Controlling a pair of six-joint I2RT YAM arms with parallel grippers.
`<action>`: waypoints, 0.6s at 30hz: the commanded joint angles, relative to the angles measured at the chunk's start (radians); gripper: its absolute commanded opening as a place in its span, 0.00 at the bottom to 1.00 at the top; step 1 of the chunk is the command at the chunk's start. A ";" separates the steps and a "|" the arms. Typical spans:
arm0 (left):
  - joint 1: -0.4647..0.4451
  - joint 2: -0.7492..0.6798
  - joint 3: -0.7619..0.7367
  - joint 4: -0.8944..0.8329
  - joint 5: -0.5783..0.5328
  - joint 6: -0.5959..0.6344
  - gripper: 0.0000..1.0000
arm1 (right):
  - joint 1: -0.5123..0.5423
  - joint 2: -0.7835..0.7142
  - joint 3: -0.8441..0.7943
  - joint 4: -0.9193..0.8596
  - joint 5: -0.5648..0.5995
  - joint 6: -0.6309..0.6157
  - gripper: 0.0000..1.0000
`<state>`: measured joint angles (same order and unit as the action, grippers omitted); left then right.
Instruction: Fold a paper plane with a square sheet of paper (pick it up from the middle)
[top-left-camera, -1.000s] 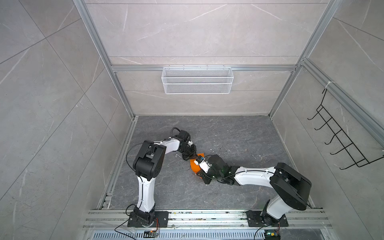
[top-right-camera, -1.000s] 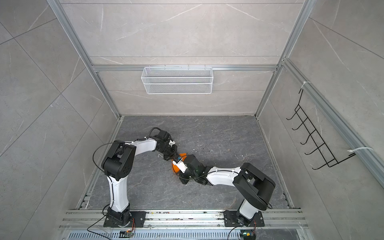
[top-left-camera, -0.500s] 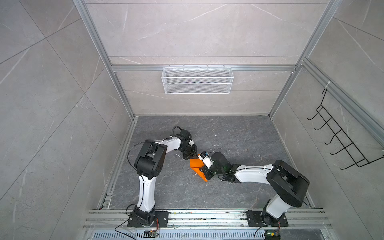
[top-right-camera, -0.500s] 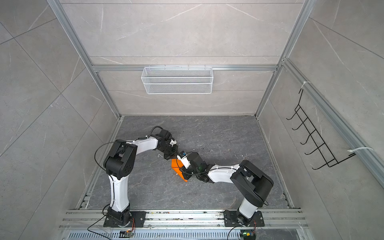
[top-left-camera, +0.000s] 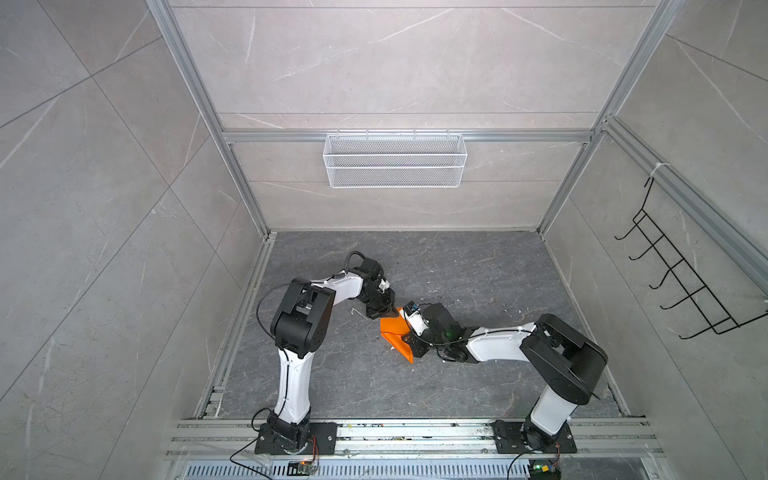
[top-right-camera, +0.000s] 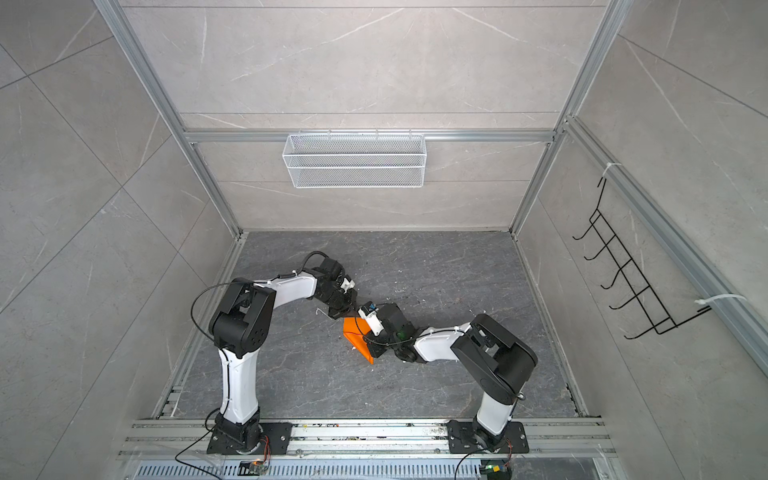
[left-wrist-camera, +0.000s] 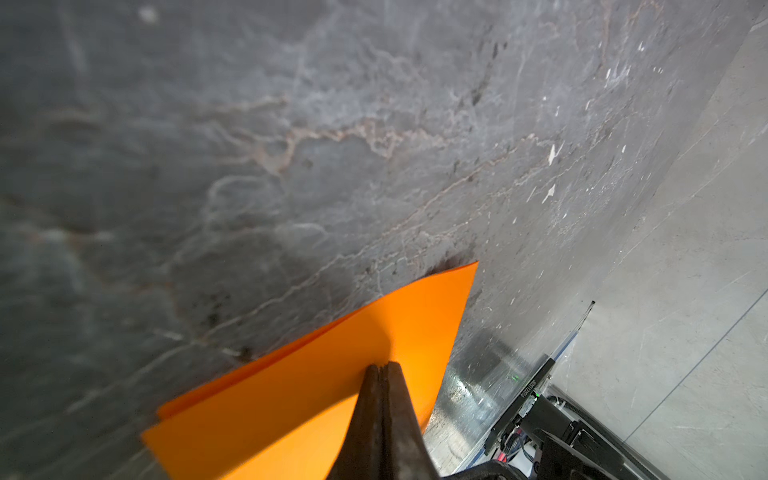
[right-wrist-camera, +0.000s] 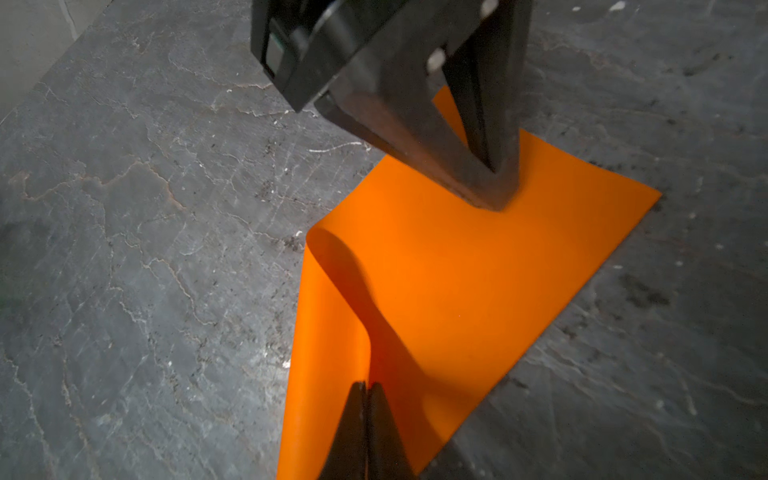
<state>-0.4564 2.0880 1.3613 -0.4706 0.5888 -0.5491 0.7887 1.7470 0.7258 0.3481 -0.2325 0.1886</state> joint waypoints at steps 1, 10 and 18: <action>-0.010 0.056 0.000 -0.051 -0.033 0.029 0.00 | -0.006 0.024 0.029 -0.007 -0.001 0.011 0.07; -0.010 0.060 0.003 -0.051 -0.031 0.031 0.00 | -0.010 0.042 0.049 -0.038 0.004 0.004 0.07; -0.011 0.061 0.006 -0.051 -0.032 0.031 0.00 | -0.011 0.043 0.047 -0.051 0.030 0.011 0.07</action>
<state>-0.4549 2.0998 1.3727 -0.4767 0.6071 -0.5446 0.7837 1.7782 0.7551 0.3241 -0.2226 0.1886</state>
